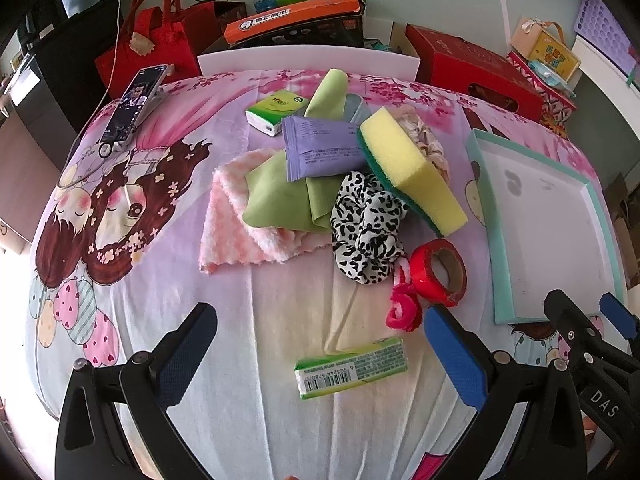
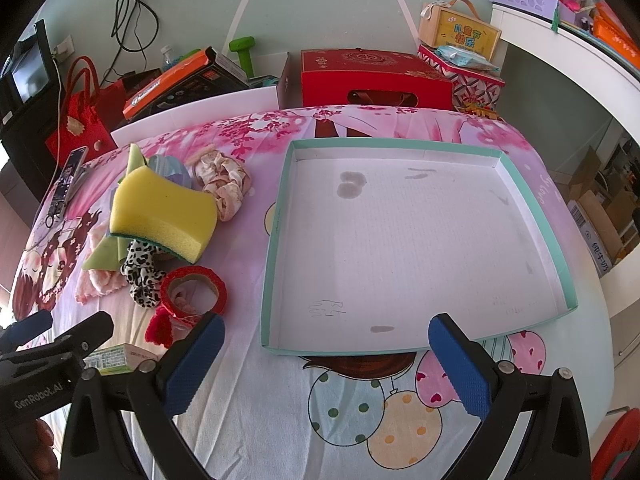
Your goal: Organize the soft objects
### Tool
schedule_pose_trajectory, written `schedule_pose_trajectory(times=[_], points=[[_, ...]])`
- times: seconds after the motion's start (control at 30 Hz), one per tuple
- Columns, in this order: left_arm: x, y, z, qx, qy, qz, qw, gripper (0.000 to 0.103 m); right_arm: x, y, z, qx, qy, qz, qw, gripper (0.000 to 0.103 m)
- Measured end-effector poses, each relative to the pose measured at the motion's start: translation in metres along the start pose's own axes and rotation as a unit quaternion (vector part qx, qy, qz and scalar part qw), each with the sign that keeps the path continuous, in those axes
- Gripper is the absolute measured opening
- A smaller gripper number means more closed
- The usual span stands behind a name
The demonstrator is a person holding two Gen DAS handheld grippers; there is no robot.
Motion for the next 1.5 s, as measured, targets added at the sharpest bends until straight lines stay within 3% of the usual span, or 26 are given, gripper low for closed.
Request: schedule_pose_trajectory(times=[0.73, 1.0, 1.07, 1.23, 1.5], points=[[0.002, -0.001, 0.000, 0.005, 0.022, -0.005, 0.9997, 0.103, 0.001, 0.000, 0.000, 0.001, 0.000, 0.000, 1.000, 0.103], [0.019, -0.009, 0.003, -0.006, 0.035, -0.028, 0.9990, 0.103, 0.001, 0.001, 0.014, 0.028, -0.004, 0.005, 1.000, 0.103], [0.025, -0.012, 0.006, 0.003, 0.036, -0.038, 0.9986, 0.100, 0.002, 0.001, 0.017, 0.034, -0.005, 0.003, 0.999, 0.103], [0.033, -0.016, 0.013, 0.011, 0.006, -0.059, 0.9982, 0.067, -0.001, 0.001, 0.017, 0.029, -0.004, 0.005, 1.000, 0.103], [0.024, -0.014, 0.008, -0.001, 0.000, -0.042, 0.9991, 0.063, -0.002, 0.001, 0.008, 0.021, -0.004, 0.007, 1.000, 0.103]])
Point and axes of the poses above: each gripper's, at about its wrist camera, not at the fingertips, and x roughly the way its jaws point, z to its right, y to its top, the point moved 2 cm from there along x, roughly the way its jaws point, and after that the axes turned 5 degrees about -z, right-handed, at the moved point
